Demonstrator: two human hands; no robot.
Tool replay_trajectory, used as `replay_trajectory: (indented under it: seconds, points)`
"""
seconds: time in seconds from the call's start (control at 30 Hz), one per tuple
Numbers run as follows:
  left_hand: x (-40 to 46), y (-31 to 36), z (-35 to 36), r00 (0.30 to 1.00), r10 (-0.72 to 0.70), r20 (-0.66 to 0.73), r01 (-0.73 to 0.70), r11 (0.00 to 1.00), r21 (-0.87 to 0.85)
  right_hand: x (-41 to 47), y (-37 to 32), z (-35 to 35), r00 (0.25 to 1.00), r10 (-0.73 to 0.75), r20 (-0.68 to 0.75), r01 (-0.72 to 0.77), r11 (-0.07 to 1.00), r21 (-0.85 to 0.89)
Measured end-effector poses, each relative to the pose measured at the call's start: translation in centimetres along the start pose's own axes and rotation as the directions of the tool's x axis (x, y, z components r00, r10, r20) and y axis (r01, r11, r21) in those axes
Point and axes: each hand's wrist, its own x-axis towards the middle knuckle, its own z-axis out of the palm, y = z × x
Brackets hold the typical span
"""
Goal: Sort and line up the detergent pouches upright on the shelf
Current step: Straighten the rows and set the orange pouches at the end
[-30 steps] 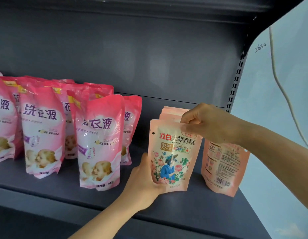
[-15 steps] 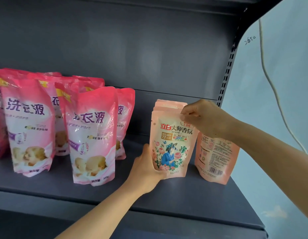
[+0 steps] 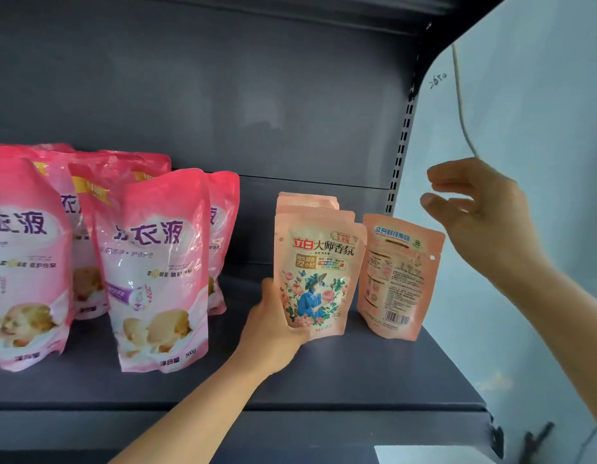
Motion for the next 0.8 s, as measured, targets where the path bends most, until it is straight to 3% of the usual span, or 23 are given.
replay_trajectory:
  seconds: [0.17, 0.37, 0.5, 0.6, 0.7, 0.8]
  points:
    - [0.0, 0.0, 0.0, 1.0, 0.0, -0.014, 0.0, 1.0, -0.019, -1.9, 2.2, 0.6, 0.934, 0.299, 0.196, -0.271, 0.95, -0.156]
    - [-0.4, 0.2, 0.0, 0.999, 0.001, -0.034, -0.003, 0.998, -0.058, -2.4, 2.9, 1.7, 0.947, 0.298, 0.121, -0.249, 0.918, -0.308]
    - [-2.4, 0.2, 0.1, 0.975, 0.033, -0.221, -0.017, 0.997, 0.072, -2.9, 2.6, 0.4, 0.945, 0.297, 0.138, -0.258, 0.935, -0.245]
    - [-5.2, 1.3, 0.9, 0.935, 0.175, -0.308, -0.152, 0.983, 0.098, -4.0, 1.9, -0.5, 0.936, 0.298, 0.187, -0.275, 0.951, -0.141]
    - [-7.5, 3.4, 1.8, 0.966, 0.216, -0.143, -0.216, 0.976, 0.012, -5.1, 0.8, -0.7, 0.917, 0.295, 0.268, -0.311, 0.95, 0.018]
    - [-8.1, 5.1, 3.2, 0.976, 0.215, 0.017, -0.216, 0.976, 0.037, -5.5, 0.1, -0.4, 0.898, 0.277, 0.342, -0.347, 0.924, 0.162]
